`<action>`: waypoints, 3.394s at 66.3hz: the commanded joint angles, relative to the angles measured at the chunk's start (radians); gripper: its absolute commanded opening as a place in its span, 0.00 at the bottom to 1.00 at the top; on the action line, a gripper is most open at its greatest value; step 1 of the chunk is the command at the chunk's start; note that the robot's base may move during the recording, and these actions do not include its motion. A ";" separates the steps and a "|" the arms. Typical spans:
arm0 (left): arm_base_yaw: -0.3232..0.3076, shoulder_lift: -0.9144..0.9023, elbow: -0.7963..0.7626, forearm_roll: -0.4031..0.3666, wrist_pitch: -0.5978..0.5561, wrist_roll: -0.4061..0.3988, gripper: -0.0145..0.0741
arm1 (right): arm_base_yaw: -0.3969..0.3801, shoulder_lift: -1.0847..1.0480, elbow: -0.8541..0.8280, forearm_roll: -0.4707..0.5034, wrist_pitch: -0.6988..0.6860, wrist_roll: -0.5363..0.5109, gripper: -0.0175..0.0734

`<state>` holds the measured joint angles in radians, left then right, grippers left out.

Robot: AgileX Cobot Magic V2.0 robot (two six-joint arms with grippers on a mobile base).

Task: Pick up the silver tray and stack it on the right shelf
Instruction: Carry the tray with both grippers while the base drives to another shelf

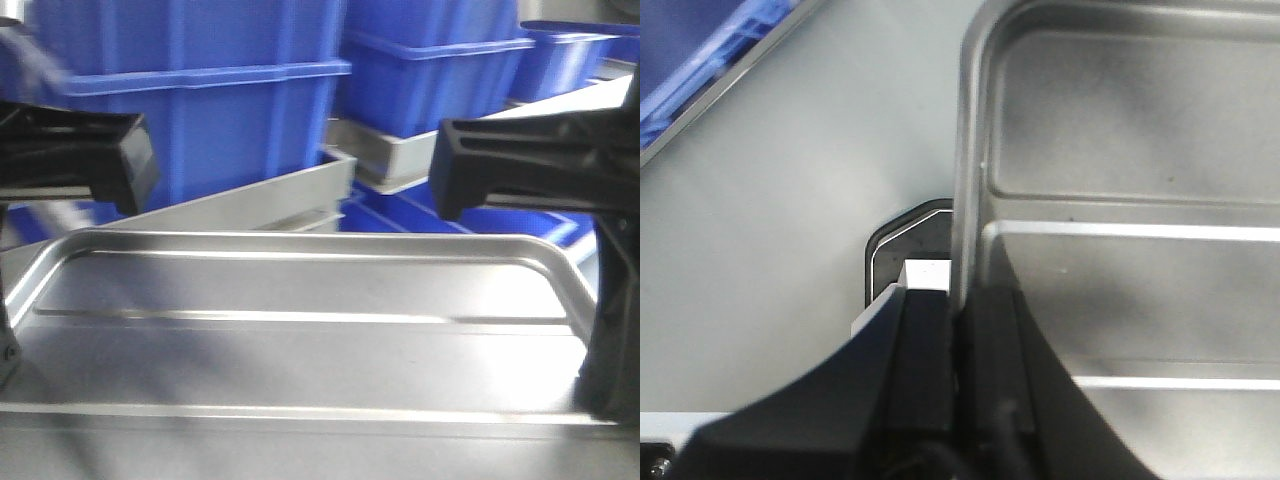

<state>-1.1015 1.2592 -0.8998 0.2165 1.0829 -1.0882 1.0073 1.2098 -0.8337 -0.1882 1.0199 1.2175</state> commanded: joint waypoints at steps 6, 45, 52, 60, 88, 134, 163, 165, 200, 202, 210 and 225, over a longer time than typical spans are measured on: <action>-0.012 -0.026 -0.025 -0.008 -0.031 0.003 0.05 | 0.000 -0.028 -0.026 -0.025 -0.032 -0.002 0.26; -0.012 -0.026 -0.025 -0.008 -0.029 0.003 0.05 | 0.000 -0.028 -0.026 -0.025 0.024 -0.002 0.26; -0.012 -0.026 -0.025 -0.008 -0.023 0.003 0.05 | 0.000 -0.028 -0.026 -0.025 0.038 -0.002 0.26; -0.012 -0.026 -0.025 -0.008 0.002 0.003 0.05 | 0.000 -0.028 -0.026 -0.025 0.046 -0.002 0.26; -0.012 -0.026 -0.025 -0.008 0.161 0.003 0.05 | 0.000 -0.028 -0.026 -0.025 0.046 -0.002 0.26; -0.012 -0.026 -0.025 -0.008 0.256 0.003 0.05 | 0.000 -0.028 -0.026 -0.025 0.047 -0.002 0.26; -0.012 -0.026 -0.025 -0.008 0.256 0.003 0.05 | 0.000 -0.028 -0.026 -0.025 0.047 -0.002 0.26; -0.012 -0.026 -0.025 -0.008 0.256 0.003 0.05 | 0.000 -0.028 -0.026 -0.025 0.047 -0.002 0.26; -0.010 -0.026 -0.025 -0.003 0.256 0.003 0.05 | 0.000 -0.028 -0.026 -0.025 0.049 -0.002 0.26; -0.010 -0.026 -0.025 -0.003 0.256 0.003 0.05 | 0.000 -0.028 -0.026 -0.025 0.051 -0.002 0.26; -0.010 -0.026 -0.025 -0.010 0.256 0.003 0.05 | 0.000 -0.028 -0.026 -0.025 0.057 -0.002 0.26; -0.010 -0.026 -0.025 -0.005 0.256 0.003 0.05 | 0.000 -0.028 -0.027 -0.025 0.064 -0.002 0.26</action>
<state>-1.1072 1.2592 -0.8998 0.1790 1.1547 -1.0881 1.0090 1.2088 -0.8337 -0.1591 1.0356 1.2175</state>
